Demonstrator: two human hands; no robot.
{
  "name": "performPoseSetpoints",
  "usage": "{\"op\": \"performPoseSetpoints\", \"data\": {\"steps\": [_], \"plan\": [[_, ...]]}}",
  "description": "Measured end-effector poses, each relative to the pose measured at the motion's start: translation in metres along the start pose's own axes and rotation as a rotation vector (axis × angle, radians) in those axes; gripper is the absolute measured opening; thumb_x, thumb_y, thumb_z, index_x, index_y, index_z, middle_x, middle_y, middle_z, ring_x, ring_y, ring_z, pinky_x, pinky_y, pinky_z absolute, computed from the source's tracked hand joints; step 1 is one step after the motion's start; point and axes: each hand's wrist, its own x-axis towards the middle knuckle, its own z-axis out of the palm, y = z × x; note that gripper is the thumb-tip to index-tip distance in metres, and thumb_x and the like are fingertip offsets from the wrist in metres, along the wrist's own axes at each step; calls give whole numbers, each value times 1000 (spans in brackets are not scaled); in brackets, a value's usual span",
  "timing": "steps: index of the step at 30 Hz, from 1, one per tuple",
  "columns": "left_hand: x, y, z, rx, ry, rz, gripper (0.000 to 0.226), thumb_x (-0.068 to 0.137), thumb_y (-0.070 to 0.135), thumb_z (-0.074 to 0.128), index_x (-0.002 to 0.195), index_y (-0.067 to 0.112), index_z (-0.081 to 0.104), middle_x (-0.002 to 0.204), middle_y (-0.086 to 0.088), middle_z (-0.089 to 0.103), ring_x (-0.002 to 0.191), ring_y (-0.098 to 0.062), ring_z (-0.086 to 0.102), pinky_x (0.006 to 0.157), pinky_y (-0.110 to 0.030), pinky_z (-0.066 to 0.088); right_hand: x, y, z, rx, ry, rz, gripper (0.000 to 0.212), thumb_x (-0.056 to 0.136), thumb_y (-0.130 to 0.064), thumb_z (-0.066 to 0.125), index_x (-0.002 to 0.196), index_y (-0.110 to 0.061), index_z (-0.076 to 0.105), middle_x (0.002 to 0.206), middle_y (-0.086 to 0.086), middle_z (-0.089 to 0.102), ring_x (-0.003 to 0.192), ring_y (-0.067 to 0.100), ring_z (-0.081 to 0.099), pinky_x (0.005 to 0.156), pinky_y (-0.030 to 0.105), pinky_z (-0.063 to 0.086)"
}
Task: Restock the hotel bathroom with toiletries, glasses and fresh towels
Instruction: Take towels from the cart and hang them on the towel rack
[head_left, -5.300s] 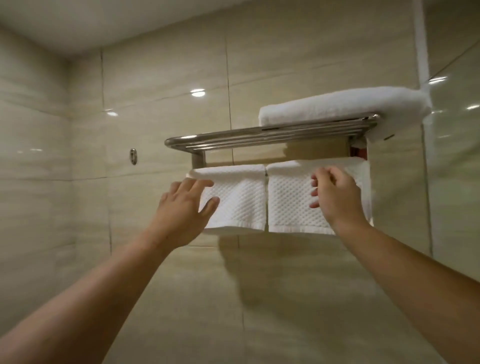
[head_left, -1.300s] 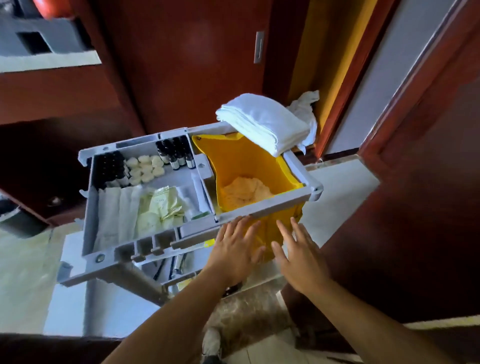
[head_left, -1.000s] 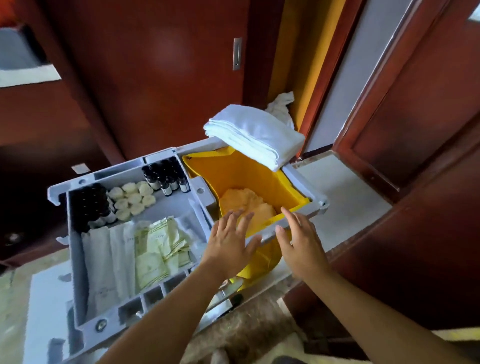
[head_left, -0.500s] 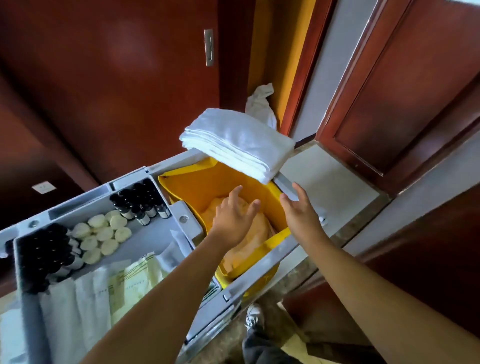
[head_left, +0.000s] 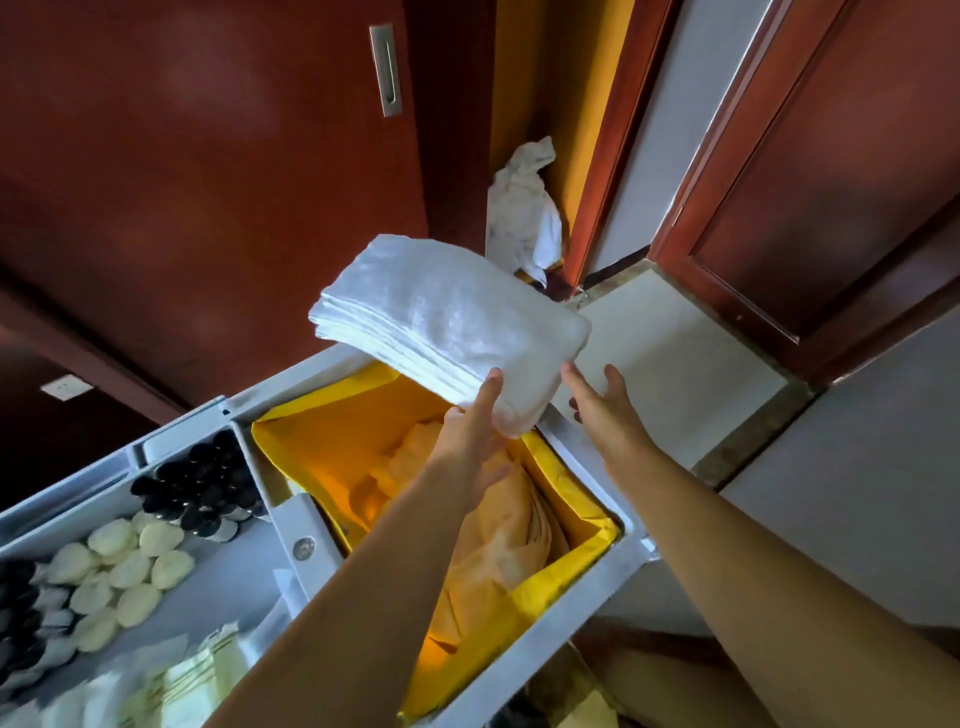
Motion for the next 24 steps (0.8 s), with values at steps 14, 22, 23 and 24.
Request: {"op": "performPoseSetpoints", "data": {"steps": [14, 22, 23, 24], "plan": [[27, -2, 10, -55, 194, 57, 66, 82, 52, 81, 129, 15, 54, 122, -9, 66, 110, -29, 68, 90, -40, 61, 27, -28, 31, 237, 15, 65, 107, 79, -61, 82, 161, -33, 20, 143, 4, 52, 117, 29, 62, 98, 51, 59], [-1, 16, 6, -143, 144, 85, 55, 81, 48, 82, 111, 5, 67, 110, -19, 76, 99, -30, 74, 89, -39, 60, -20, -31, 47, 402, 64, -95, 121, 79, -42, 89, 164, -39, 2, 145, 2, 56, 120, 25, 65, 101, 51, 57], [-6, 18, 5, -142, 137, 88, 56, 76, 50, 83, 105, 5, 67, 110, -21, 75, 97, -30, 73, 91, -41, 59, -25, -33, 50, 413, 60, -86, 119, 80, -43, 88, 164, -38, 3, 142, 1, 55, 121, 25, 64, 100, 48, 58], [-10, 19, 4, -134, 134, 98, 59, 68, 53, 84, 99, 6, 67, 108, -22, 75, 97, -33, 72, 96, -45, 58, -30, -36, 52, 421, 63, -90, 114, 81, -43, 86, 162, -36, 7, 137, -2, 53, 120, 23, 63, 96, 42, 61]]}}
